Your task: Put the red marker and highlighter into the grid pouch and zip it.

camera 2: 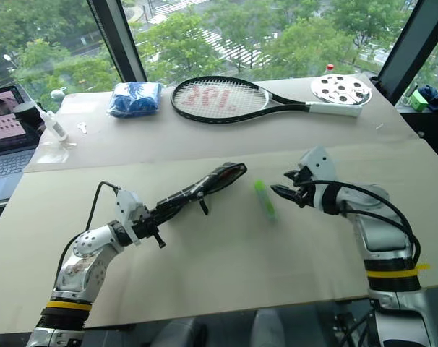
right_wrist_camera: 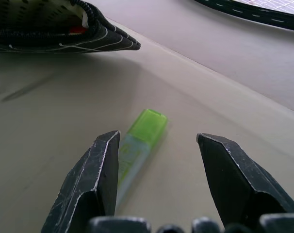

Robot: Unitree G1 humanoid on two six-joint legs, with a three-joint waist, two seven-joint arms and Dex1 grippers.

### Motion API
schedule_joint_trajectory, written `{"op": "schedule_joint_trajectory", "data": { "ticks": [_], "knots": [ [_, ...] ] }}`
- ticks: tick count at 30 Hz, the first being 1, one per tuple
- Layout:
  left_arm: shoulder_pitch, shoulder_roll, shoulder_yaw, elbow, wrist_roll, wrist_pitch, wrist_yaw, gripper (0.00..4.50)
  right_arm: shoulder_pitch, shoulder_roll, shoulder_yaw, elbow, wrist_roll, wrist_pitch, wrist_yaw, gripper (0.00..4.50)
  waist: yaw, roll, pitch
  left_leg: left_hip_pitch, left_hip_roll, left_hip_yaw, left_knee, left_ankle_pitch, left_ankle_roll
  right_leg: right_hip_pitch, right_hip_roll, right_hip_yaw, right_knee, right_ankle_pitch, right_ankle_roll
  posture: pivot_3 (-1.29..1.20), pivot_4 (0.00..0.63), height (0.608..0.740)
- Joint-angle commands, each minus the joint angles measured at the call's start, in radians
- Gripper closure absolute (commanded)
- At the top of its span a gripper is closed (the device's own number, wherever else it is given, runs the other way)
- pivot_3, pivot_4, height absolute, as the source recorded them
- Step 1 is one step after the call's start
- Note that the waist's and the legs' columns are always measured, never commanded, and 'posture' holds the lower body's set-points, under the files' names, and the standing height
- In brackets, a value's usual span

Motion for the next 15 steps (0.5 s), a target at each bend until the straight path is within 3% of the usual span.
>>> {"op": "schedule_joint_trajectory", "data": {
  "ticks": [1, 15],
  "knots": [
    [0.0, 0.004, 0.013, -0.029, -0.018, 0.001, 0.001, 4.5, 0.04, 0.047, 0.011, -0.102, 0.03, 0.139, -0.081, 1.67, 0.001, 0.0, 0.0, 0.0, 0.0, 0.0, 0.0, 0.0, 0.0, 0.0, 0.0, 0.0, 0.0, 0.0, 0.0, 0.0, 0.15, 0.74],
    [-0.003, -0.002, 0.006, -0.025, -0.015, -0.004, 0.0, 4.5, 0.057, 0.097, 0.119, -0.106, -0.025, 0.303, -0.229, 1.67, 0.001, 0.0, 0.0, 0.0, 0.0, 0.0, 0.0, 0.0, 0.0, 0.001, 0.0, 0.0, 0.0, 0.0, 0.0, 0.0, 0.15, 0.74]
  ]
}}
